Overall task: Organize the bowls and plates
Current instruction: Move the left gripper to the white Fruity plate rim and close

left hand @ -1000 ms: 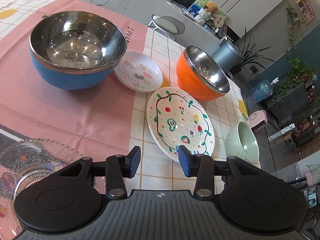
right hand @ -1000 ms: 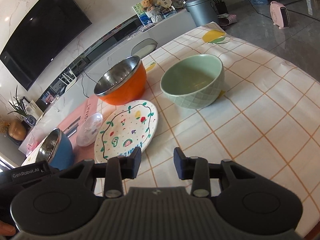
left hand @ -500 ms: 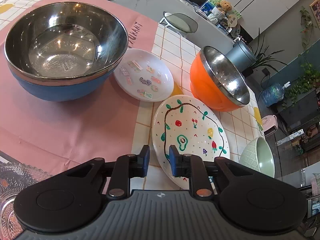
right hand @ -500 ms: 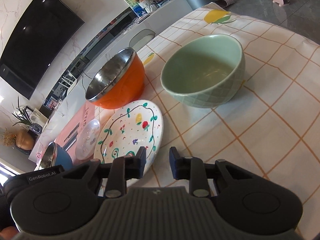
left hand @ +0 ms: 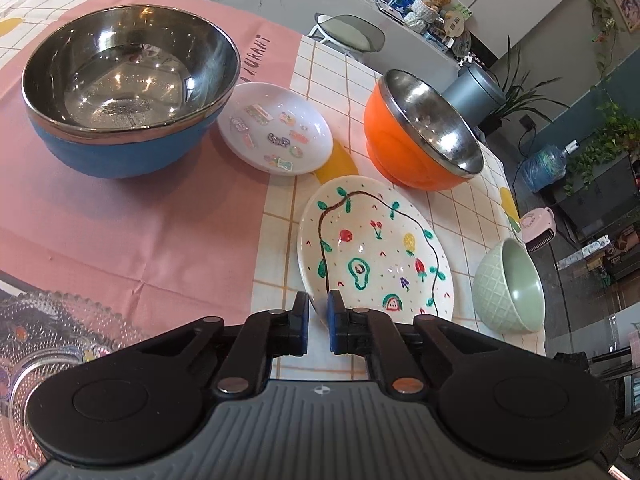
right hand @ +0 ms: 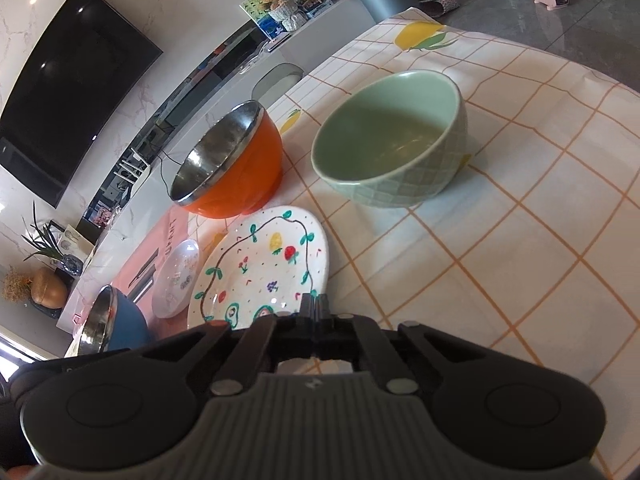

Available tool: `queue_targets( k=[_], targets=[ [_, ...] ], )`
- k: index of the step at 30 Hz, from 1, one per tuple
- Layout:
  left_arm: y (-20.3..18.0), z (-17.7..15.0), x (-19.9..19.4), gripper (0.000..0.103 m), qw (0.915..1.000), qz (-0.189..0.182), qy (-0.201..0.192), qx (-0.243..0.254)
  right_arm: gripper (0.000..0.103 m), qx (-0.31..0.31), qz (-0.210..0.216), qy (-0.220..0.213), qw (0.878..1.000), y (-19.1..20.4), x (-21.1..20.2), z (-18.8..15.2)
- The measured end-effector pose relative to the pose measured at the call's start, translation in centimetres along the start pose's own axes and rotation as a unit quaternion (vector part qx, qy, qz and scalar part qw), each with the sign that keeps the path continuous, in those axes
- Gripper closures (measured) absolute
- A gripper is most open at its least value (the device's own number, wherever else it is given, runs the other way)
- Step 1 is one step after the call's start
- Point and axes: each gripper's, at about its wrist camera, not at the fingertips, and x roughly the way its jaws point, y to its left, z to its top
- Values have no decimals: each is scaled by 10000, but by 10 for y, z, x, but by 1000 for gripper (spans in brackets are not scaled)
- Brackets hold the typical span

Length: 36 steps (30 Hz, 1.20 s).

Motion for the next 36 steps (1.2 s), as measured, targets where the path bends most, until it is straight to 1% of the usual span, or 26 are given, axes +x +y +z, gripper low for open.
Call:
queue_targets(
  k=[1,3,5,8,11,13,15,17,18,20,22,23,31,36],
  targets=[
    [-3,-5,-4,103,9999,-17,38,106,103,-33,38,0,10000,1,-6,-2],
    [-7,-13,-9,103,9996,-118,61,232,103,-172,39,0,9998,4,-16,-7],
    [-8,-21,-12,103,9994,-18,125,321,103,-221,-46,34,9997,4,-24,-14],
    [-2,-26,-17,103,9997,19,62,233,103,-205,-104,30,9997,-1,-33,-21],
    [7,-24,-26,98,9999,17,-136,39,100,-173,-171,15,9997,-6,-40,-26],
    [11,-20,-30,92,9996,-60,-278,-41,96,-149,-193,4,9997,-8,-42,-27],
    [12,-16,-32,78,9992,-76,-375,-110,92,-180,-223,-10,9996,-8,-42,-26],
    [12,-11,-31,75,9989,-91,-424,-156,86,-260,-239,-53,9994,-5,-39,-22],
    [10,-8,-30,72,9989,-98,-434,-157,80,-304,-242,-80,9992,-3,-38,-19],
    [8,-3,-25,69,9988,-114,-448,-155,77,-390,-244,-129,9989,1,-34,-13],
    [6,1,-20,67,9988,-134,-452,-151,72,-452,-262,-175,9985,3,-31,-7],
    [6,3,-18,67,9988,-142,-447,-154,71,-469,-269,-204,9983,3,-29,-3],
    [6,17,8,66,9993,-77,-282,-237,71,-413,-347,-187,9984,-1,-4,19],
    [8,20,17,66,9993,-107,-212,-288,72,-296,-295,-53,9991,-4,11,21]
  ],
)
